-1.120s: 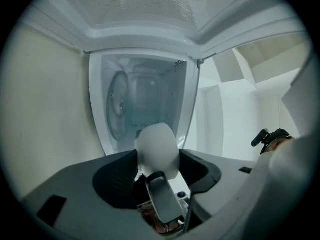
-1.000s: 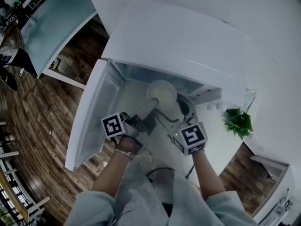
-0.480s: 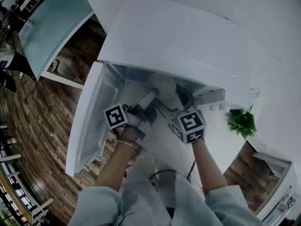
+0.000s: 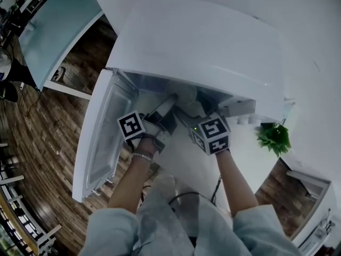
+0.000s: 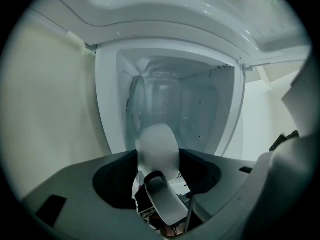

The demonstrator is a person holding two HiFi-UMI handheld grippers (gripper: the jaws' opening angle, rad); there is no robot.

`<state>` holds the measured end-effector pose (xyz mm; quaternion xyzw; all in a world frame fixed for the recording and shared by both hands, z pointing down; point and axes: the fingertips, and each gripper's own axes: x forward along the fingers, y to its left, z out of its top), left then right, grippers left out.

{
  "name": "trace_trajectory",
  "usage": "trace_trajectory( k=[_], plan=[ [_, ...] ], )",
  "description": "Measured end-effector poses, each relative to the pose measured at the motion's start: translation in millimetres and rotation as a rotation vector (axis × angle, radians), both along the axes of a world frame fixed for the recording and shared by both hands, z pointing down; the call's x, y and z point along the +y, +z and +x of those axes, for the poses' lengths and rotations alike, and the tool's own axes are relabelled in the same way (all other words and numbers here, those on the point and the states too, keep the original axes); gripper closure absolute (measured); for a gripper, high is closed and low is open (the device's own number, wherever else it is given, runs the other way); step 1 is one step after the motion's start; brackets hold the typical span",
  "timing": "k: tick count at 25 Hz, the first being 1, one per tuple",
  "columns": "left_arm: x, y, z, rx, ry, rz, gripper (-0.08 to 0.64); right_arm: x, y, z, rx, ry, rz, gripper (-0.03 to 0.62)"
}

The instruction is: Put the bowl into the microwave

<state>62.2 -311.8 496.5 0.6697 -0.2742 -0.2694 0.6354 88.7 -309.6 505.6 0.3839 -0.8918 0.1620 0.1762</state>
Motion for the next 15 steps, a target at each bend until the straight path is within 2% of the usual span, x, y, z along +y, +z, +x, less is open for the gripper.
trace_trajectory(
  k=[7,15],
  plan=[
    [-7,3,-3,0.035,-0.023,-0.017,0.299,-7,2,-3,0.029,0.003,0.002,0.232],
    [-3,7,-12,-0.044,-0.048,-0.025,0.311,-14,6,-4,0.078,0.018,0.006,0.235]
  ],
)
